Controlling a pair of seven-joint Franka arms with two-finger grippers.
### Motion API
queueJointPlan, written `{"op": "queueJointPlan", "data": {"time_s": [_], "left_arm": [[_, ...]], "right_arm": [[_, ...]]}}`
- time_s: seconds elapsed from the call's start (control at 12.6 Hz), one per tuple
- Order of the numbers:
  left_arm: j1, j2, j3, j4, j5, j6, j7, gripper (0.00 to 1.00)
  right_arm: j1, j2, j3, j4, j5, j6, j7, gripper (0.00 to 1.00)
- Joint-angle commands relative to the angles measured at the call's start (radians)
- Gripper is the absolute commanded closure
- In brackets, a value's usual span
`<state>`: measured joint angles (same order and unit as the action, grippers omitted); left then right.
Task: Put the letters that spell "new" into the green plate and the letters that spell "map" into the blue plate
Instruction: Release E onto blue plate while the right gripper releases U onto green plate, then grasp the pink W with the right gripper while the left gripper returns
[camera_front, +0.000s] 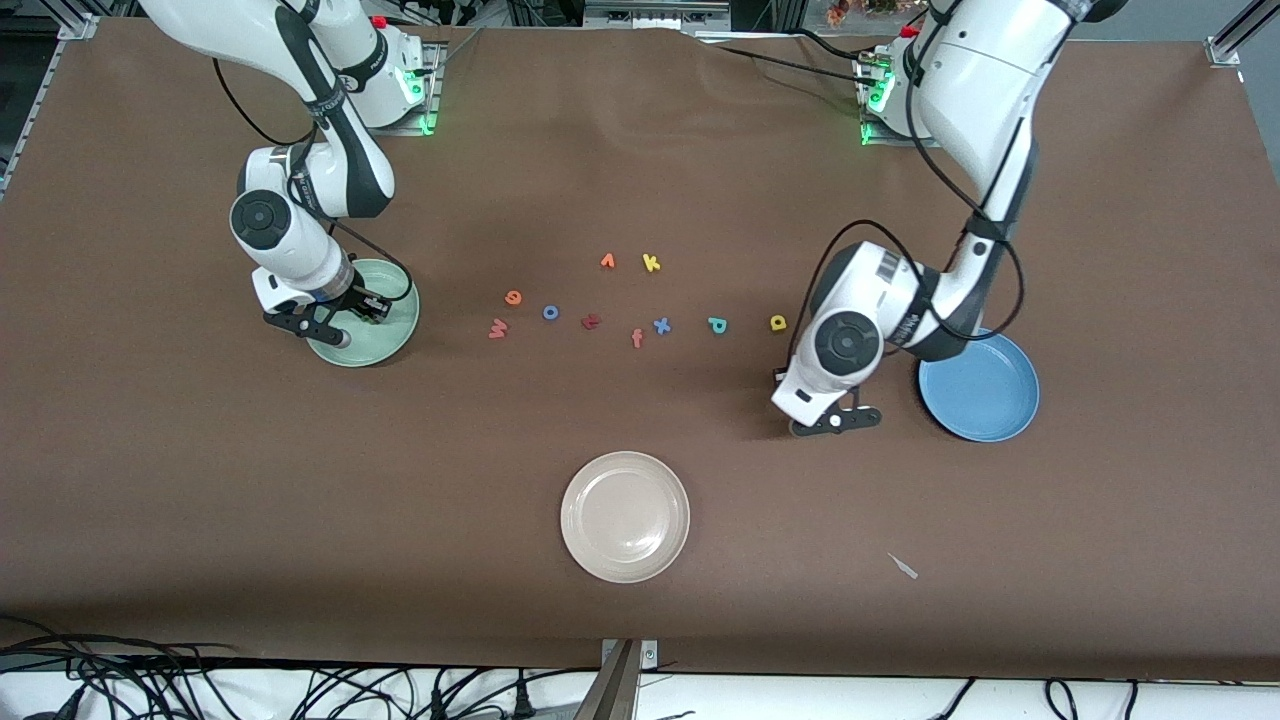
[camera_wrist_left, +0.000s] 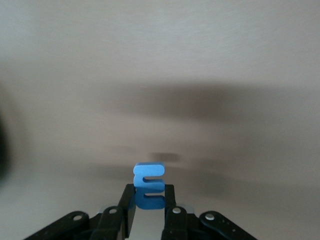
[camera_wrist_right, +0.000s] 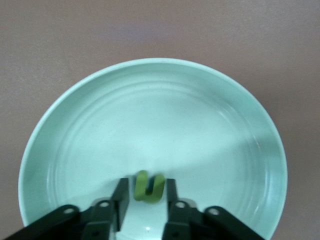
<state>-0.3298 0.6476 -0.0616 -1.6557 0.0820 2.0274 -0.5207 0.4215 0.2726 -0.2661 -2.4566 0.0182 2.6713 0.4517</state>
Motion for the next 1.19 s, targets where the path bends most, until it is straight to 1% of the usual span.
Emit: {"op": "queueJointPlan", "data": {"time_s": [0.0, 0.08, 0.16, 0.24, 0.32, 0.4, 0.47, 0.55, 0.63, 0.71, 0.87, 1.03, 1.11], "left_arm": [[0.09, -0.043, -0.009, -0.003, 0.035, -0.125, 0.228, 1.0], [0.128, -0.061, -0.009, -0.015, 0.035, -0.145, 0.316, 1.0], [0.171, -0.072, -0.009, -0.018, 0.035, -0.165, 0.406, 1.0], [0.213, -0.085, -0.009, -0.019, 0.035, -0.186, 0.503, 1.0], [0.26, -0.101, -0.011, -0.041, 0.035, -0.184, 0.581, 1.0], [0.309, -0.123, -0.015, -0.067, 0.036, -0.176, 0.647, 1.0], [0.337, -0.149, -0.015, -0.099, 0.035, -0.152, 0.689, 1.0], [0.363, -0.189, -0.017, -0.164, 0.035, -0.097, 0.703, 1.0], [0.389, -0.233, -0.017, -0.24, 0.035, -0.019, 0.705, 1.0], [0.406, -0.271, -0.017, -0.315, 0.035, 0.066, 0.705, 1.0], [0.426, -0.301, -0.017, -0.403, 0.033, 0.176, 0.705, 1.0], [0.436, -0.315, -0.015, -0.51, 0.035, 0.348, 0.705, 1.0], [0.448, -0.315, -0.015, -0.541, 0.035, 0.402, 0.703, 0.98]], "right_arm": [[0.007, -0.041, -0.013, 0.026, 0.011, -0.062, -0.021, 0.0], [0.008, -0.047, -0.005, 0.065, 0.012, -0.114, -0.016, 0.0], [0.013, -0.049, 0.004, 0.135, 0.014, -0.201, 0.011, 0.0], [0.013, -0.034, 0.033, 0.227, 0.014, -0.315, 0.06, 0.0], [0.016, -0.004, 0.06, 0.314, 0.014, -0.411, 0.124, 0.0], [0.017, 0.025, 0.091, 0.38, 0.014, -0.456, 0.186, 0.0], [0.017, 0.046, 0.126, 0.405, 0.014, -0.452, 0.23, 0.0], [0.017, 0.066, 0.174, 0.413, 0.014, -0.439, 0.235, 0.0], [0.017, 0.095, 0.218, 0.412, 0.014, -0.423, 0.239, 0.0], [0.019, 0.123, 0.25, 0.412, 0.014, -0.378, 0.239, 0.0], [0.019, 0.164, 0.266, 0.41, 0.014, -0.282, 0.237, 0.0], [0.026, 0.194, 0.295, 0.407, 0.015, -0.231, 0.242, 0.0], [0.026, 0.207, 0.297, 0.406, 0.014, -0.22, 0.24, 0.01]]}}
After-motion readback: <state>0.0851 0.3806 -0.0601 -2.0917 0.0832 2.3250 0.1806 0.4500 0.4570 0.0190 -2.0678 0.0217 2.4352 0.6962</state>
